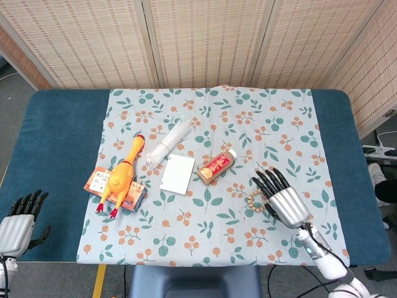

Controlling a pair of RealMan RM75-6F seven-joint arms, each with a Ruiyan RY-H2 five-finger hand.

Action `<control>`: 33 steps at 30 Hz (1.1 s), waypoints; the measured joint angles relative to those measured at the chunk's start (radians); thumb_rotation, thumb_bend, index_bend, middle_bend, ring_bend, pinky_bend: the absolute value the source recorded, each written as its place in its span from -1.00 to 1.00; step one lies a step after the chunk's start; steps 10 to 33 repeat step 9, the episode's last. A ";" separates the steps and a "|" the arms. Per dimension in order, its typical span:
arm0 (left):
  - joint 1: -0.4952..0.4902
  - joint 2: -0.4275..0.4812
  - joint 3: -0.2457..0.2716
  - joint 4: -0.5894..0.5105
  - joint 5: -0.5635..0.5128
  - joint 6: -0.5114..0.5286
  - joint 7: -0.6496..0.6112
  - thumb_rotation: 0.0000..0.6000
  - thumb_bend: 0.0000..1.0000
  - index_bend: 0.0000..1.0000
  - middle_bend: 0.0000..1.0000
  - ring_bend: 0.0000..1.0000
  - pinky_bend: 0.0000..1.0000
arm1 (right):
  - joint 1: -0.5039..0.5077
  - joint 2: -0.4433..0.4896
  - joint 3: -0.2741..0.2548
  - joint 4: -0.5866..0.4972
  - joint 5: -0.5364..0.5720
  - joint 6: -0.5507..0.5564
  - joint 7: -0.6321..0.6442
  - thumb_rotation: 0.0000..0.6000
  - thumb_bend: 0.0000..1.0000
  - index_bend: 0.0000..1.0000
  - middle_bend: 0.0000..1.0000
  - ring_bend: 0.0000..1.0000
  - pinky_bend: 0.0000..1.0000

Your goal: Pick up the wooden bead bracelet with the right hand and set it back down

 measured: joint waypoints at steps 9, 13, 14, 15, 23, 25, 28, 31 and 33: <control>0.005 -0.007 -0.001 0.009 0.025 0.028 0.004 1.00 -0.15 -1.00 -1.00 -1.00 -0.81 | -0.135 0.079 -0.086 -0.078 0.109 0.097 -0.094 1.00 -0.39 -1.00 -1.00 -1.00 -1.00; 0.005 -0.007 -0.001 0.009 0.025 0.028 0.004 1.00 -0.15 -1.00 -1.00 -1.00 -0.81 | -0.135 0.079 -0.086 -0.078 0.109 0.097 -0.094 1.00 -0.39 -1.00 -1.00 -1.00 -1.00; 0.005 -0.007 -0.001 0.009 0.025 0.028 0.004 1.00 -0.15 -1.00 -1.00 -1.00 -0.81 | -0.135 0.079 -0.086 -0.078 0.109 0.097 -0.094 1.00 -0.39 -1.00 -1.00 -1.00 -1.00; 0.005 -0.007 -0.001 0.009 0.025 0.028 0.004 1.00 -0.15 -1.00 -1.00 -1.00 -0.81 | -0.135 0.079 -0.086 -0.078 0.109 0.097 -0.094 1.00 -0.39 -1.00 -1.00 -1.00 -1.00; 0.005 -0.007 -0.001 0.009 0.025 0.028 0.004 1.00 -0.15 -1.00 -1.00 -1.00 -0.81 | -0.135 0.079 -0.086 -0.078 0.109 0.097 -0.094 1.00 -0.39 -1.00 -1.00 -1.00 -1.00; 0.005 -0.007 -0.001 0.009 0.025 0.028 0.004 1.00 -0.15 -1.00 -1.00 -1.00 -0.81 | -0.135 0.079 -0.086 -0.078 0.109 0.097 -0.094 1.00 -0.39 -1.00 -1.00 -1.00 -1.00; 0.005 -0.007 -0.001 0.009 0.025 0.028 0.004 1.00 -0.15 -1.00 -1.00 -1.00 -0.81 | -0.135 0.079 -0.086 -0.078 0.109 0.097 -0.094 1.00 -0.39 -1.00 -1.00 -1.00 -1.00; 0.005 -0.007 -0.001 0.009 0.025 0.028 0.004 1.00 -0.15 -1.00 -1.00 -1.00 -0.81 | -0.135 0.079 -0.086 -0.078 0.109 0.097 -0.094 1.00 -0.39 -1.00 -1.00 -1.00 -1.00; 0.005 -0.007 -0.001 0.009 0.025 0.028 0.004 1.00 -0.15 -1.00 -1.00 -1.00 -0.81 | -0.135 0.079 -0.086 -0.078 0.109 0.097 -0.094 1.00 -0.39 -1.00 -1.00 -1.00 -1.00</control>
